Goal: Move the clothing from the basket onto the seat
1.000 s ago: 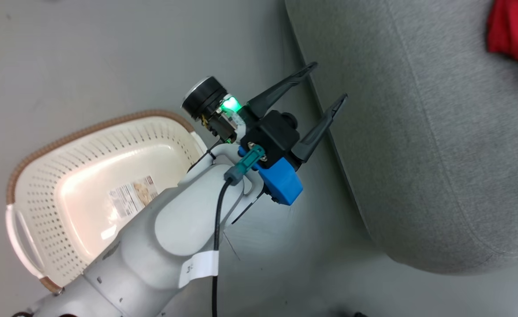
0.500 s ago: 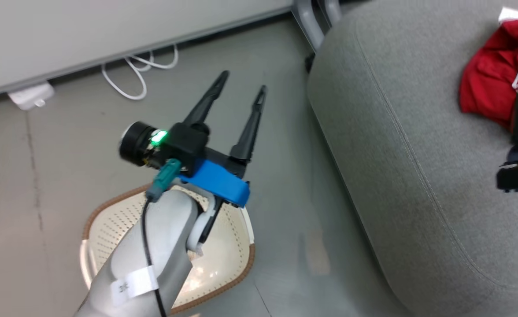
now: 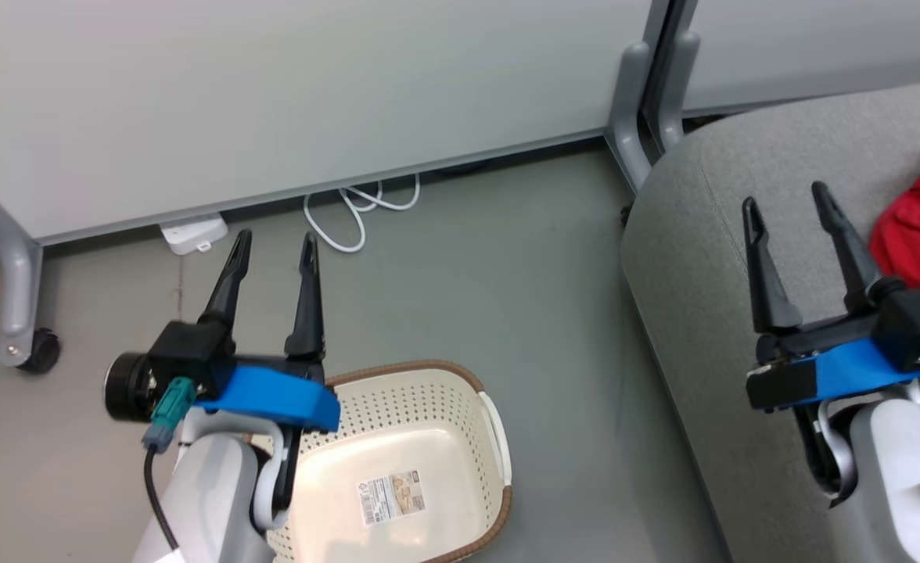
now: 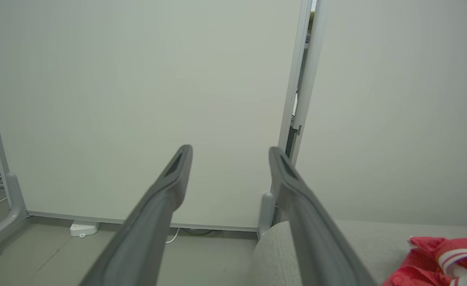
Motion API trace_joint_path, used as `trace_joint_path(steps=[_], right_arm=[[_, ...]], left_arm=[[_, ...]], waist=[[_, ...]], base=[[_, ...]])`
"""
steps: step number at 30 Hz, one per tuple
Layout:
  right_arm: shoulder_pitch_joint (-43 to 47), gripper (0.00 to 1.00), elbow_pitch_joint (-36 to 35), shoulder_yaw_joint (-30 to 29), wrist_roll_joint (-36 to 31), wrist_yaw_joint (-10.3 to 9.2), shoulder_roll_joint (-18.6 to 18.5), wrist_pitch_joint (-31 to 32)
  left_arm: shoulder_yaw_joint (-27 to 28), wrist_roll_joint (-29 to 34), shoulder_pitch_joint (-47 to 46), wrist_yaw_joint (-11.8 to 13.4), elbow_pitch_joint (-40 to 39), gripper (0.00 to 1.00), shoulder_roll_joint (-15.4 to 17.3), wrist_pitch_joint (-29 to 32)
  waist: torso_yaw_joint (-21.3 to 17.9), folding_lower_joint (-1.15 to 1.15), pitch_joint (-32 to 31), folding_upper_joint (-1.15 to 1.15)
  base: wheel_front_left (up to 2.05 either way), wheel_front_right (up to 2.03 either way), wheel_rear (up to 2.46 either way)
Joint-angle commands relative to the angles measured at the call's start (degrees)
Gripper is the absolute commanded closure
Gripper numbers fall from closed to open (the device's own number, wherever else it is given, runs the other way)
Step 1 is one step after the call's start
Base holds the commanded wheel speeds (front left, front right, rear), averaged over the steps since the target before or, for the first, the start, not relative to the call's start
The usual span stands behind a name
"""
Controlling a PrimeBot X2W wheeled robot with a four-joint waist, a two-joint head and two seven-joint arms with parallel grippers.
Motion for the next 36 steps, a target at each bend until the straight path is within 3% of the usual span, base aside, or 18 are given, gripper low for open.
trace_joint_path(steps=[1,8,18,36], right_arm=[[1.52,0.0,0.5,0.34,0.21,0.01,0.73,-0.01],[5.7,0.0,1.92,0.94,0.08,0.01,2.76,-0.01],[11.69,0.0,2.41,0.61,0.29,0.01,4.98,-0.01],[16.35,0.0,2.17,-0.26,1.05,0.01,6.37,-0.01]], left_arm=[[1.45,0.77,1.8,-0.39,-0.54,0.0,-0.34,-0.14],[6.21,2.99,7.67,-2.49,-1.95,0.0,-1.85,-0.14],[8.71,4.3,13.02,-4.24,-4.33,0.0,-2.66,-0.14],[10.27,3.02,16.64,-3.2,-4.91,0.0,-2.69,-0.15]], waist=[[1.39,0.01,-1.74,0.0],[3.93,0.01,-5.12,0.0],[6.42,0.01,-7.64,0.0],[9.18,0.01,-9.12,0.0]], base=[[0.0,0.0,0.0],[0.0,0.0,0.0],[0.0,0.0,0.0],[0.0,0.0,0.0]])
